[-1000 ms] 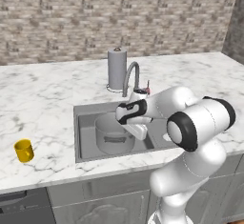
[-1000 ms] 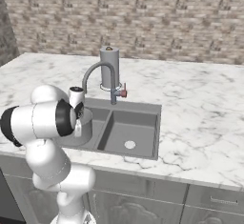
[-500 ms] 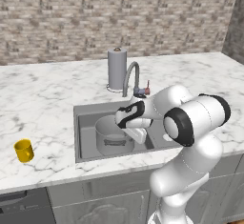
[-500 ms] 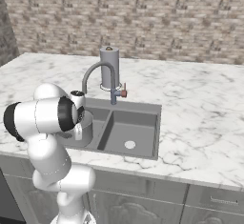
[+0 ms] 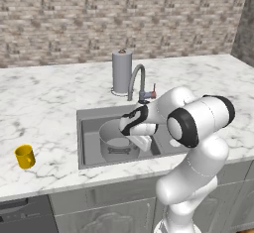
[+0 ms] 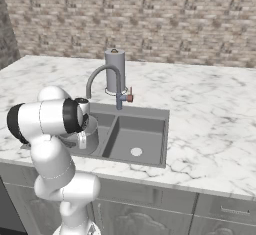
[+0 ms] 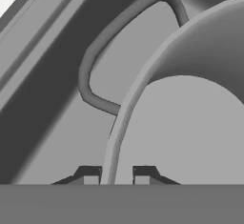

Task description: Place the pot in the left basin and the mug in the right basin of the sink.

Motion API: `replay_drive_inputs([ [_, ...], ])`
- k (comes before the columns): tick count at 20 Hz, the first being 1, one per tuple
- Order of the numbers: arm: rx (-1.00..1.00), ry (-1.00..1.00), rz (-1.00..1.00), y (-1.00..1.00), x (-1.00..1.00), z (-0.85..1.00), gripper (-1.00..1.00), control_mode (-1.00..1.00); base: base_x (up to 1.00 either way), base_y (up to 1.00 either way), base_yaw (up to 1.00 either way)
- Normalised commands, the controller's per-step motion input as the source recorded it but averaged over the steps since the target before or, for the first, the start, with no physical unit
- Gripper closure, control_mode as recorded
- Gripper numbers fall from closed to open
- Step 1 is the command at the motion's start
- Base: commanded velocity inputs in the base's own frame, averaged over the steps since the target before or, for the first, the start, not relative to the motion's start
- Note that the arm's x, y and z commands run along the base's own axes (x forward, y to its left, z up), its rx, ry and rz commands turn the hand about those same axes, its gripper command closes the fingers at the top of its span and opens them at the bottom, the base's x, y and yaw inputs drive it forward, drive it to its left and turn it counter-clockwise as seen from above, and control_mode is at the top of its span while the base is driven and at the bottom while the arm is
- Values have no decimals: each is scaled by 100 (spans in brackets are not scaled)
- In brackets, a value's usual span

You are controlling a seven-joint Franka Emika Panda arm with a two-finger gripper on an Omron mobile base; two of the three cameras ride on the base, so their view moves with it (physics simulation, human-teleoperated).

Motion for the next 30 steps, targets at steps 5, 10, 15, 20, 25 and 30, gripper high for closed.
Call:
replay_drive_inputs([
  [5, 0, 0, 0, 0, 2, 0, 100, -100, 0, 0, 0],
  [10, 0, 0, 0, 0, 0, 0, -100, -100, 0, 0, 0],
  [15, 0, 0, 0, 0, 0, 0, -100, -100, 0, 0, 0],
  [20, 0, 0, 0, -2, 0, 12, -100, -100, 0, 0, 0],
  [25, 0, 0, 0, -2, 0, 44, -100, -100, 0, 0, 0],
  [30, 0, 0, 0, -1, -3, 48, -100, -100, 0, 0, 0],
])
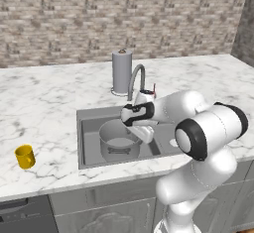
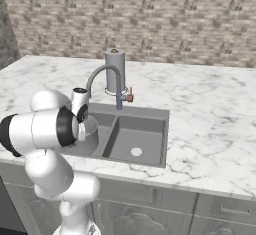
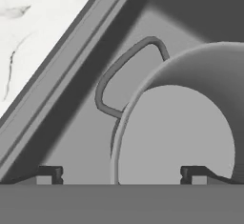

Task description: Place the pot in the left basin and the mug in the right basin of the sink.

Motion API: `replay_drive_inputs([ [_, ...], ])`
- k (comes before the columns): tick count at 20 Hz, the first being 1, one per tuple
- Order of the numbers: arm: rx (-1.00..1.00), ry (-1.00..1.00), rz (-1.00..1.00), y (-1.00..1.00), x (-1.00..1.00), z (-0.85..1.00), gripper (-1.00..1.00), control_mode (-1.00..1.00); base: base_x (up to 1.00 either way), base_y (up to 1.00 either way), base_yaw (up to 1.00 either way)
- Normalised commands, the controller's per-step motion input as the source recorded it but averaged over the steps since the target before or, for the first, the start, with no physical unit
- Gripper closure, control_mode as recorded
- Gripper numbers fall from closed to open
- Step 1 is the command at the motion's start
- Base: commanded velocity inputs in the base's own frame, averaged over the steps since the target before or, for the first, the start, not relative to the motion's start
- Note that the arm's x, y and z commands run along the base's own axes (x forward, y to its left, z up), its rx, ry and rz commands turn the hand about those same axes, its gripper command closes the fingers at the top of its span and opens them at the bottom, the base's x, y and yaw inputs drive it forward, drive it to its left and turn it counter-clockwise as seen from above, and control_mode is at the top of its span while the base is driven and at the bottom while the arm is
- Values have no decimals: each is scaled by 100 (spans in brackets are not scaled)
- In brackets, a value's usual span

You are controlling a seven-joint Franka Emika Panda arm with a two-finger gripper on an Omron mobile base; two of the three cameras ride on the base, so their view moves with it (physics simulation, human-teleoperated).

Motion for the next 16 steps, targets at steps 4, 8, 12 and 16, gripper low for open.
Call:
replay_drive_inputs([
  [4, 0, 0, 2, -6, -22, 43, -100, -100, 0, 0, 0],
  [8, 0, 0, 4, -2, -38, 36, -100, -100, 0, 0, 0],
  [12, 0, 0, 5, 0, -39, 38, -100, -100, 0, 0, 0],
  [16, 0, 2, 1, 1, -36, 35, -100, -100, 0, 0, 0],
])
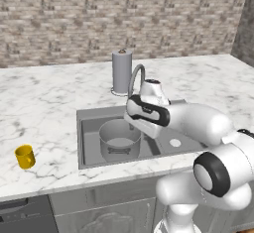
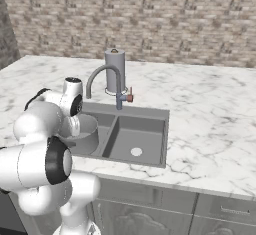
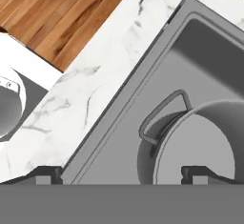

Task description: Place the pot in the left basin and the mug in the right basin of the sink.

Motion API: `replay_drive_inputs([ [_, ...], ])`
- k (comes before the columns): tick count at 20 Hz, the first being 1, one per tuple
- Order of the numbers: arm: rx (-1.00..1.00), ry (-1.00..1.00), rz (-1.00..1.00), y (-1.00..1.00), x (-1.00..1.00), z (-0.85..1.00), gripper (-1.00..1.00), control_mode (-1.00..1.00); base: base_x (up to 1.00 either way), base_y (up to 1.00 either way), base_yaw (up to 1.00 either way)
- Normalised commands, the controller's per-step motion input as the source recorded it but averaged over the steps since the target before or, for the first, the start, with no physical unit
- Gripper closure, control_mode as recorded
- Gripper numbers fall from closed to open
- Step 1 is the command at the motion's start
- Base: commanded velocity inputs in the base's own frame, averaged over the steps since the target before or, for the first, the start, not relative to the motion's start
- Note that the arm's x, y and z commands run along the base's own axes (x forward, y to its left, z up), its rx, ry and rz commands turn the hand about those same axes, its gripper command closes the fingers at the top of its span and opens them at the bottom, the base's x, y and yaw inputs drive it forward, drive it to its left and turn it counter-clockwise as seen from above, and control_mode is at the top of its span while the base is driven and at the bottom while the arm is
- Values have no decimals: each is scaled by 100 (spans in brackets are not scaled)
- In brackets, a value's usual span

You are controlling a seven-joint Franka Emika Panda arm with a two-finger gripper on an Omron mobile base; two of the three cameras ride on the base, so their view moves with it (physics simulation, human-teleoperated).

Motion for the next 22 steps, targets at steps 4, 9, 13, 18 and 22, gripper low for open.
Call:
replay_drive_inputs([
  [4, 0, 5, 1, 3, -30, 36, -100, -100, 0, 0, 0],
  [9, 0, 7, 1, 19, -13, 25, -100, -100, 0, 0, 0],
  [13, 0, 8, 3, 24, 0, 28, -100, -100, 0, 0, 0],
  [18, 0, 9, 4, 27, 0, 23, -100, -100, 0, 0, 0],
  [22, -3, 7, 7, 27, -1, 11, -100, -100, 0, 0, 0],
])
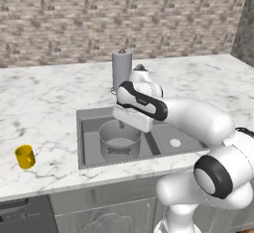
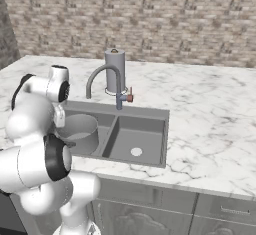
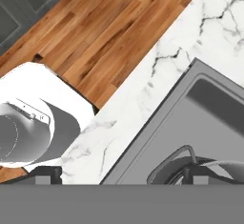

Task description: Place the pot in the left basin and the mug in the right basin of the sink.

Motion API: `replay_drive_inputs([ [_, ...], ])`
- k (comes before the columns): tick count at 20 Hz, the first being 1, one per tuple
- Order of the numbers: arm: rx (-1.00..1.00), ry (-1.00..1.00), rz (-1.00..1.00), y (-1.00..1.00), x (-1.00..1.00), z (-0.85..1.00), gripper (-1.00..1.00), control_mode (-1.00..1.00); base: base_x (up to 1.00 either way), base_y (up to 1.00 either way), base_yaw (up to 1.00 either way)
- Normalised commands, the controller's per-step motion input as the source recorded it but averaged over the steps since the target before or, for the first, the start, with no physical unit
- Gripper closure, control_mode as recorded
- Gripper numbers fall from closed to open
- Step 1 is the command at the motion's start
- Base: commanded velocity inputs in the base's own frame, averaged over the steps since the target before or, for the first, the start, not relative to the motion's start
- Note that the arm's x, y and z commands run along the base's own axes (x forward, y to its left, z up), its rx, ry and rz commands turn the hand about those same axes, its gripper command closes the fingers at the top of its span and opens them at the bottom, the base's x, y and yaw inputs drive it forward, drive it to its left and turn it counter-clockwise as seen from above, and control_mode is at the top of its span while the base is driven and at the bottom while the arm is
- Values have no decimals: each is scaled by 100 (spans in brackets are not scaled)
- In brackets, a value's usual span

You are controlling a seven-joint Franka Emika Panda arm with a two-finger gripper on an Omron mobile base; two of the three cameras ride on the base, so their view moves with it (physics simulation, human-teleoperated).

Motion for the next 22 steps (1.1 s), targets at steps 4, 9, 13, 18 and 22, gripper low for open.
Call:
replay_drive_inputs([
  [4, -3, 6, 6, 27, -2, 8, -100, -100, 0, 0, 0],
  [9, -3, 1, 3, 22, -7, 11, -100, -100, 0, 0, 0],
  [13, 0, 0, 1, 16, -13, 11, -100, -100, 0, 0, 0],
  [18, 0, -1, 0, 16, -11, 5, -100, -100, 0, 0, 0],
  [22, 0, -5, 0, 21, -10, 0, -100, -100, 0, 0, 0],
])
